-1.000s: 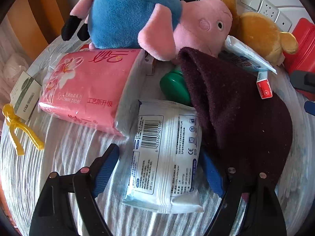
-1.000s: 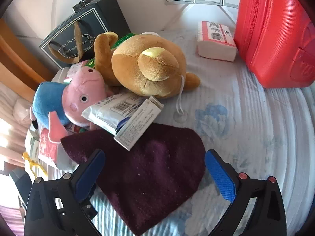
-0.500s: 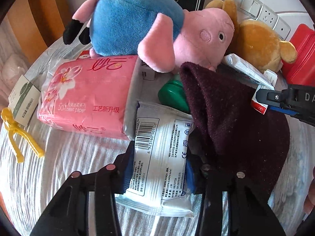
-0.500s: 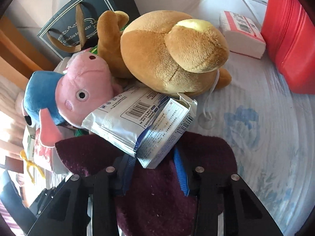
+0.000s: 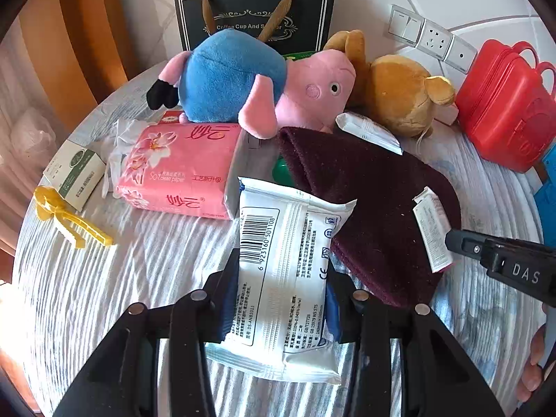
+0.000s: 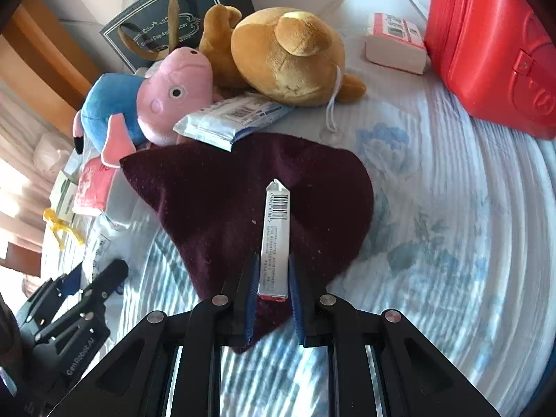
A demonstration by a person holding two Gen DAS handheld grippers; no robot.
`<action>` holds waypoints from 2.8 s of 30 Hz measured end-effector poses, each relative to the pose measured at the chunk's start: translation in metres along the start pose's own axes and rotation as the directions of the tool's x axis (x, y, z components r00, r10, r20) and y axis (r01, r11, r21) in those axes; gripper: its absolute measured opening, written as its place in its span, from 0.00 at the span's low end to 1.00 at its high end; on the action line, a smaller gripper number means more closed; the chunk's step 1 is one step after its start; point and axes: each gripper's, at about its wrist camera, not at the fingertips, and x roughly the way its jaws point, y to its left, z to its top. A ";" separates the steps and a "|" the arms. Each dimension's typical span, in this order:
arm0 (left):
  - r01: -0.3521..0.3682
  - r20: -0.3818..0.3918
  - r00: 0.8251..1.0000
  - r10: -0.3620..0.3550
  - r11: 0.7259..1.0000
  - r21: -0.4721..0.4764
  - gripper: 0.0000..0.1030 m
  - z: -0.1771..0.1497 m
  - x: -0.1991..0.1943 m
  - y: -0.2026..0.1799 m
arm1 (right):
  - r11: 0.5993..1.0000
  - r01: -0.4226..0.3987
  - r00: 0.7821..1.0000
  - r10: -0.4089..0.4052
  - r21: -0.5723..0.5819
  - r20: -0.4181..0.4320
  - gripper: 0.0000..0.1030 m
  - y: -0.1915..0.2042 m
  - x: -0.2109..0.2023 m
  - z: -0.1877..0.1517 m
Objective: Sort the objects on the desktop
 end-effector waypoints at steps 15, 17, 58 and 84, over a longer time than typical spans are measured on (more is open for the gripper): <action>-0.023 0.077 0.997 0.021 0.999 0.031 0.39 0.025 -0.007 -0.018 | 0.997 0.021 1.000 -0.021 -0.078 0.001 0.16 0.008 0.014 -0.003; -0.024 0.105 0.994 0.020 0.999 0.037 0.39 0.024 -0.021 -0.020 | 0.987 0.010 0.999 -0.005 -0.160 0.032 0.06 0.014 0.002 -0.007; 0.002 -0.013 1.000 -0.001 0.999 0.035 0.39 0.012 0.028 -0.006 | 0.981 0.003 1.000 0.002 -0.195 0.026 0.49 0.030 0.016 -0.023; 0.085 0.490 0.855 -0.170 0.978 0.191 0.39 -0.052 -0.283 -0.116 | 0.966 0.181 0.639 0.029 -0.187 0.769 0.17 -0.011 -0.343 -0.208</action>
